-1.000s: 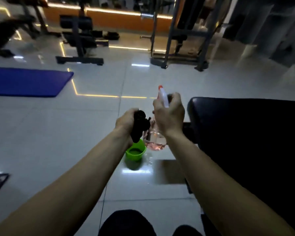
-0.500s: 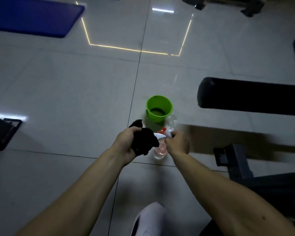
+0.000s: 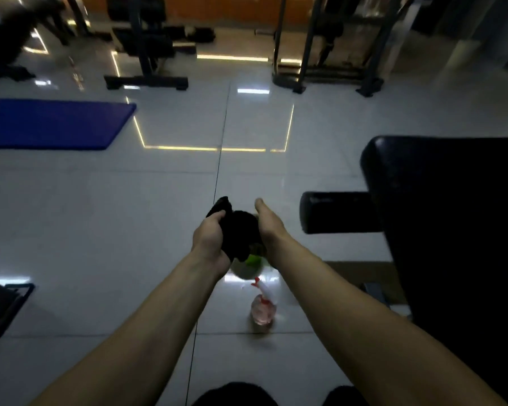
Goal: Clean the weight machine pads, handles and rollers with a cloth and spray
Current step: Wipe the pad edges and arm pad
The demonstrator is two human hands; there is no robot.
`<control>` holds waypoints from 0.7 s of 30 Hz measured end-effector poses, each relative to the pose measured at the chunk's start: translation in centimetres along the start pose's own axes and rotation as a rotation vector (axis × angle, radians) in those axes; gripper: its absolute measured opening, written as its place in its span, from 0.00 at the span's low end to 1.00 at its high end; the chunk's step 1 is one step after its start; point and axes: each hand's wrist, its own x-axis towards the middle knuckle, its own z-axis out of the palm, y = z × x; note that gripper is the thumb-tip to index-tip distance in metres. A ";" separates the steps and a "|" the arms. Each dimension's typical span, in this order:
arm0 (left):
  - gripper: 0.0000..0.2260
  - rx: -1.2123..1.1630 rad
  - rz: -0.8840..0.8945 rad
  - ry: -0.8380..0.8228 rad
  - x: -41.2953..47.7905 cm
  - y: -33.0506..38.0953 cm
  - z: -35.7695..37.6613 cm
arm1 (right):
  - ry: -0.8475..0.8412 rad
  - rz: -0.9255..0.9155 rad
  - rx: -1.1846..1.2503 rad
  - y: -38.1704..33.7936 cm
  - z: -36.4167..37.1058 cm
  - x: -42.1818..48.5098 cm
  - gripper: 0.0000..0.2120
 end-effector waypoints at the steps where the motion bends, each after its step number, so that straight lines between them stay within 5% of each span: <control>1: 0.14 0.014 0.051 -0.008 -1.3 1.4 1.7 | -0.060 -0.012 0.049 -2.3 -0.1 -1.9 0.30; 3: 0.10 0.054 0.156 -0.042 -4.6 4.3 5.3 | -0.130 -0.103 0.023 -6.4 -1.3 -6.3 0.30; 5: 0.07 0.087 0.247 -0.108 -7.6 6.5 8.5 | -0.169 -0.232 -0.043 -9.7 -3.5 -10.7 0.16; 8: 0.07 0.214 0.341 -0.240 -11.6 8.2 12.9 | -0.055 -0.426 -0.123 -13.2 -8.1 -15.2 0.06; 11: 0.08 0.387 0.363 -0.274 -13.9 7.6 16.7 | 0.071 -0.500 -0.067 -15.2 -13.6 -18.4 0.10; 15: 0.29 0.478 0.451 -0.305 -15.3 4.7 20.5 | 0.154 -0.412 0.142 -15.2 -21.4 -20.7 0.22; 17: 0.21 0.523 0.534 -0.350 -15.4 3.3 22.3 | 0.208 -0.408 0.225 -14.8 -24.0 -21.2 0.15; 21: 0.07 0.630 0.558 -0.569 -15.8 1.5 26.5 | 0.311 -0.483 0.308 -14.1 -27.6 -21.0 0.17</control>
